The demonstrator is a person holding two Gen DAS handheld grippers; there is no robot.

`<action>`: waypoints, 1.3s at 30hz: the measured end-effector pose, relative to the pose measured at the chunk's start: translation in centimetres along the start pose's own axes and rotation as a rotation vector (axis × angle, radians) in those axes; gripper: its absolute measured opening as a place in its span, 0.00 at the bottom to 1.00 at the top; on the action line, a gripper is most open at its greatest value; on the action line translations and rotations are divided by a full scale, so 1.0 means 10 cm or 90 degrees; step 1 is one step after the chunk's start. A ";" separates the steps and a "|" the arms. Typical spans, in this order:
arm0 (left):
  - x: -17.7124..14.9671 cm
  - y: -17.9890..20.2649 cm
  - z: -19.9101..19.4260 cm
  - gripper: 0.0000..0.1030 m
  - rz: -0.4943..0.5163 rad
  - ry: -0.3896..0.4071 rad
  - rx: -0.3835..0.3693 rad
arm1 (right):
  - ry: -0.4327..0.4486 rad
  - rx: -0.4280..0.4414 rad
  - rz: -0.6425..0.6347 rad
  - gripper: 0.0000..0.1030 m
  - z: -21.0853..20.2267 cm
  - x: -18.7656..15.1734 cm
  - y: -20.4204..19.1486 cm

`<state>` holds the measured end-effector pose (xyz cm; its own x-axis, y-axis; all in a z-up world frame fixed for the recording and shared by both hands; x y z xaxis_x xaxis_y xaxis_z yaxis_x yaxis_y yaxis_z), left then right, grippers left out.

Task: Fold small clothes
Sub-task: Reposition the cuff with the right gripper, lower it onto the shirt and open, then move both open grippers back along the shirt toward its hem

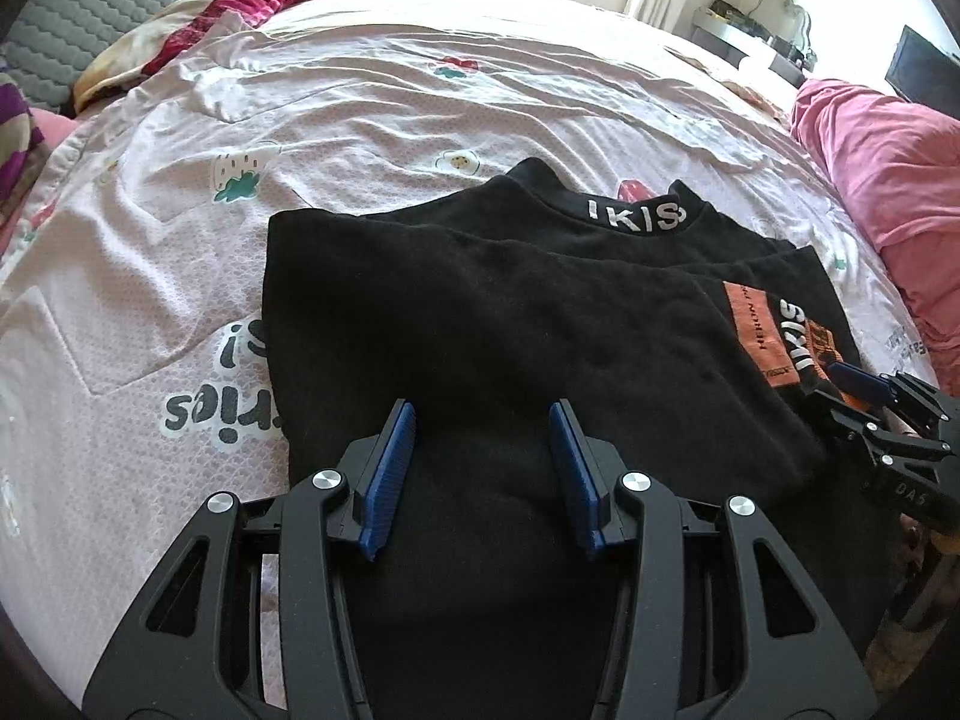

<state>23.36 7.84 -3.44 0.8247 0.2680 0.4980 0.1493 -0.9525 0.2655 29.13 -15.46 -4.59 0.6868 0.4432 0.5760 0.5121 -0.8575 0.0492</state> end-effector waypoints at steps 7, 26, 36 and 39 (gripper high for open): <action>-0.01 0.04 -0.13 0.50 0.003 0.019 -0.005 | 0.032 0.002 0.031 0.67 -0.17 -0.02 0.11; -0.13 -0.05 -0.48 0.91 -0.018 0.071 -0.020 | 0.084 0.003 0.072 0.90 -0.46 -0.10 0.22; -0.21 -0.12 -0.70 0.91 -0.035 0.094 -0.021 | 0.118 -0.012 0.084 0.90 -0.74 -0.21 0.32; -0.25 -0.11 -0.78 0.91 -0.036 0.104 -0.021 | 0.129 -0.020 0.084 0.90 -0.83 -0.23 0.34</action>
<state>16.85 9.39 1.47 0.7159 0.3435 0.6079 0.1725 -0.9306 0.3228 24.99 -21.55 1.02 0.6276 0.2675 0.7312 0.4064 -0.9136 -0.0146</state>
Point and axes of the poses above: each gripper's, at about its wrist camera, not at the fingertips, and z roughly the way its jaws point, y to its right, x to its top, the point moved 2 cm from there along z, roughly the way its jaws point, and after that the axes turned 12 degrees about -z, right-handed, at the moved point
